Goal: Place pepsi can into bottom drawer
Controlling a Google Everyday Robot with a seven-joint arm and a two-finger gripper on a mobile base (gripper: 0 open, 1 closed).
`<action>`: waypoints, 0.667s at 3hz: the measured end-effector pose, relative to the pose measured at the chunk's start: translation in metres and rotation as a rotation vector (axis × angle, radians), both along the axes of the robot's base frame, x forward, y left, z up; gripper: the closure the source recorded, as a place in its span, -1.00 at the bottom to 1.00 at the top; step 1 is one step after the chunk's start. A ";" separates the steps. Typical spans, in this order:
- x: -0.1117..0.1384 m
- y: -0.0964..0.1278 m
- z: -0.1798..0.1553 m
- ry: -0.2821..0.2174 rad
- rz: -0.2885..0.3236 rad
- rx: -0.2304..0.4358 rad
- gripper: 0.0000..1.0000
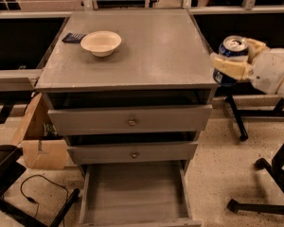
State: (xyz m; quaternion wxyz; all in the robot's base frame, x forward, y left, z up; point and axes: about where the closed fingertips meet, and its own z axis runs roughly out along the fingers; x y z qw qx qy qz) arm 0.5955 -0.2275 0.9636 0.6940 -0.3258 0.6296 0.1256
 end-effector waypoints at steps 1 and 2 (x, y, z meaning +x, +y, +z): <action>-0.074 0.044 -0.042 0.001 0.105 0.011 1.00; -0.109 0.064 -0.101 0.045 0.228 0.065 1.00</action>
Offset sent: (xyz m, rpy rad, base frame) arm -0.1541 0.0812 -0.1758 0.1424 0.1034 0.3750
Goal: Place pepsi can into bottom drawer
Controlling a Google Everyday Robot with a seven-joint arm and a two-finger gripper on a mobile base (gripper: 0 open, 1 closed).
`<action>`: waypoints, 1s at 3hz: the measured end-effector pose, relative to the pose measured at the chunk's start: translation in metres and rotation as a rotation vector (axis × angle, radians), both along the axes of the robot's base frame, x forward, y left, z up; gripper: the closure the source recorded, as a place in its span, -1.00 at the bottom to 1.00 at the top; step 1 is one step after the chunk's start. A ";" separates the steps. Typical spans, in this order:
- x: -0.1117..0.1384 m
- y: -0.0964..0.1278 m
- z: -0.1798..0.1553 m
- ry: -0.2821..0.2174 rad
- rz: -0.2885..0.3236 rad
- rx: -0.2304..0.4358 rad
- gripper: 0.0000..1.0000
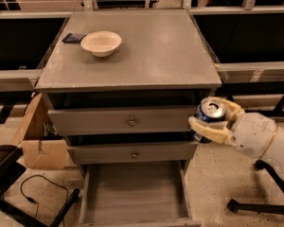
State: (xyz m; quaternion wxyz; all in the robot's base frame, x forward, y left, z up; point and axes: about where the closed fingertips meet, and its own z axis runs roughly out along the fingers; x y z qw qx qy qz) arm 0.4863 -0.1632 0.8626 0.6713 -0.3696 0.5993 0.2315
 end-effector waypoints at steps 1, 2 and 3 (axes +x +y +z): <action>0.010 -0.004 -0.069 0.043 0.054 0.030 1.00; 0.040 0.000 -0.138 0.100 0.082 0.052 1.00; 0.044 0.004 -0.144 0.102 0.088 0.056 1.00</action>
Offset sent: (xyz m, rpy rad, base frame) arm 0.0709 -0.0063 -0.2045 0.0612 0.1509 0.0872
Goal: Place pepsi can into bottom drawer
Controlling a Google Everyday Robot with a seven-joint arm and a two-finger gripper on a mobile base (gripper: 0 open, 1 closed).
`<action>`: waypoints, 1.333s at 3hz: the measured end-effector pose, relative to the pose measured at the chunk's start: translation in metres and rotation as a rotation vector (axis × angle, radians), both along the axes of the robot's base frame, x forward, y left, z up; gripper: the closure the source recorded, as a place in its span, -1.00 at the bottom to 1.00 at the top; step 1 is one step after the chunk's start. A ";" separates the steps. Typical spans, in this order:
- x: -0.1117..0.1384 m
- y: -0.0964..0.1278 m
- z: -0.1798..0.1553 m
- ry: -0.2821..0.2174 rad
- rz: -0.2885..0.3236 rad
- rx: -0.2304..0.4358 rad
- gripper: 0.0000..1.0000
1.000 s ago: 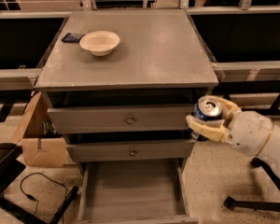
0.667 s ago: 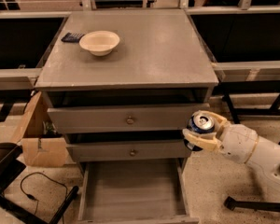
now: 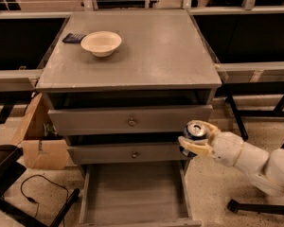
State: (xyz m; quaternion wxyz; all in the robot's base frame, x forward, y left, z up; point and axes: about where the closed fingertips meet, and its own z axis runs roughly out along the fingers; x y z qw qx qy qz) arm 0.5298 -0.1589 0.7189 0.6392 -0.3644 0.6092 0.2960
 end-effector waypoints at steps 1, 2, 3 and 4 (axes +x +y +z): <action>0.019 0.025 -0.045 0.020 0.036 0.032 1.00; 0.030 0.059 -0.112 0.025 0.064 0.051 1.00; 0.029 0.087 -0.182 -0.025 0.124 0.039 1.00; 0.024 0.095 -0.218 -0.033 0.143 0.020 1.00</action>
Offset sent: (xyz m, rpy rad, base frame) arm 0.0432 0.0958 -0.2096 0.0858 0.0335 0.0846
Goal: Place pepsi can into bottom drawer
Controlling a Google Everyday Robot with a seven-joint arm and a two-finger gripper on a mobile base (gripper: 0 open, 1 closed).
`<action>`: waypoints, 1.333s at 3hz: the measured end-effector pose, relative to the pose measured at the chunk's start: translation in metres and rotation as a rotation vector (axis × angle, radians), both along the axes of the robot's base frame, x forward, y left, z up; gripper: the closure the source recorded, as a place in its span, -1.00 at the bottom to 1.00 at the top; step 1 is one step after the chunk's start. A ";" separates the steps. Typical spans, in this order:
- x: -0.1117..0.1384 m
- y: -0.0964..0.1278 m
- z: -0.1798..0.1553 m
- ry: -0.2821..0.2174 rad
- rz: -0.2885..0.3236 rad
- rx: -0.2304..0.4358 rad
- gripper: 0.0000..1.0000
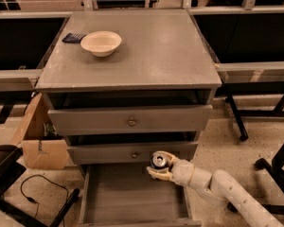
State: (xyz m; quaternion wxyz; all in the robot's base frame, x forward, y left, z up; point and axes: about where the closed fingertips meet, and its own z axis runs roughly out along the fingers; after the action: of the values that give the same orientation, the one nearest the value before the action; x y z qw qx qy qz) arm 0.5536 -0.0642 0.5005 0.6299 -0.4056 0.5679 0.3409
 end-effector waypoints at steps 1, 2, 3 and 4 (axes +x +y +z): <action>0.000 0.001 -0.001 0.000 0.000 0.001 1.00; 0.001 0.005 -0.005 0.007 0.006 -0.010 1.00; 0.002 0.024 -0.047 0.047 0.044 -0.056 1.00; 0.000 0.063 -0.135 0.102 0.131 -0.153 1.00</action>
Offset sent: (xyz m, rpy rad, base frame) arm 0.0021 0.0060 -0.0126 -0.0303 0.0171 0.0063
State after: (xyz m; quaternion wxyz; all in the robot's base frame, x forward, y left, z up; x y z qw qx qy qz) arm 0.5541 -0.0011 0.3656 0.5438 -0.4708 0.5958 0.3572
